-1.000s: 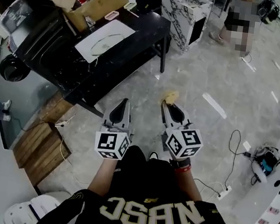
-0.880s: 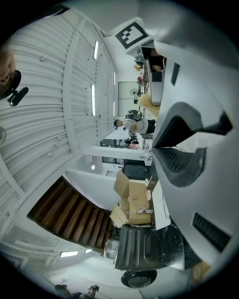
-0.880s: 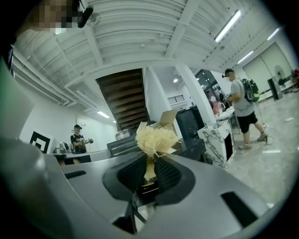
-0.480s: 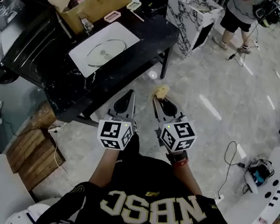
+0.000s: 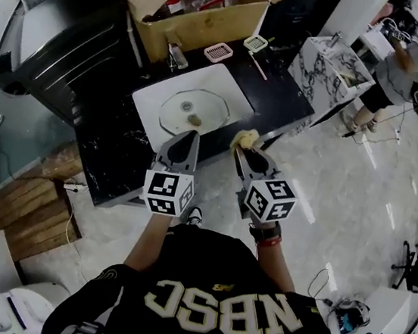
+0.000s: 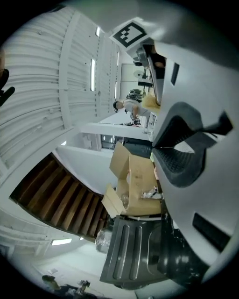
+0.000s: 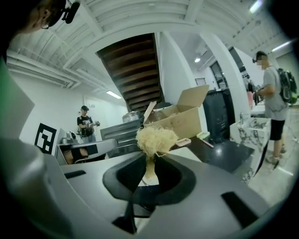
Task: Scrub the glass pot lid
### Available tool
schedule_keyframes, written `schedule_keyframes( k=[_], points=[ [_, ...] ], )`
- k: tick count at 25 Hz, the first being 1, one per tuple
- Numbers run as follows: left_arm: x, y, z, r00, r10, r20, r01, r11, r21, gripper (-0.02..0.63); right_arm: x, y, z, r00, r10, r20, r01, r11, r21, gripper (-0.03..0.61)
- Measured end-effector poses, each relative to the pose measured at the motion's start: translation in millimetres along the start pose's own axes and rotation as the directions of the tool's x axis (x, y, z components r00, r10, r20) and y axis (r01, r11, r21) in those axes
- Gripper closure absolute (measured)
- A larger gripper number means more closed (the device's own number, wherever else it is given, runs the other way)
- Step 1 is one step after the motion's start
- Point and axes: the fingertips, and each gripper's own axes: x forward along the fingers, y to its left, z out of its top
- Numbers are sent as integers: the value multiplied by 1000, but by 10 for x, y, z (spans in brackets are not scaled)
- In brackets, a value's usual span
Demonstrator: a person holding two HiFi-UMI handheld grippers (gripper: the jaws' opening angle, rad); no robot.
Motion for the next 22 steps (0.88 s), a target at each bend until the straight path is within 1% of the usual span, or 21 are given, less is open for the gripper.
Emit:
schedule_keyframes(
  k=[3,5,8,13,17,20,22],
  points=[
    [90,527,-29,996,89,-29,-89,996,-19,597,493,174,104,996,84,-33,-85,996,-32,517],
    [123,785,-93,987,147,-71,-149,989,-15,597,756,264,136,990,130,-61,-133,990,-50,517],
    [129,1065,-241,968,220,-125,-221,975,2,597,1084,365,103,976,189,-112,-196,979,-59,517],
    [153,1408,-388,941,299,-159,-308,951,-37,597,1552,464,41,943,274,-187,-291,954,-69,517],
    [296,1631,-523,914,350,-204,-369,928,-60,597,1957,465,75,904,357,-236,-384,920,-79,517],
    [463,1729,-699,891,380,-247,-415,903,-108,597,2252,389,64,859,414,-301,-458,885,-88,515],
    [537,1770,-846,867,403,-293,-453,883,-125,597,2439,327,2,829,447,-336,-498,863,-79,515]
  ],
)
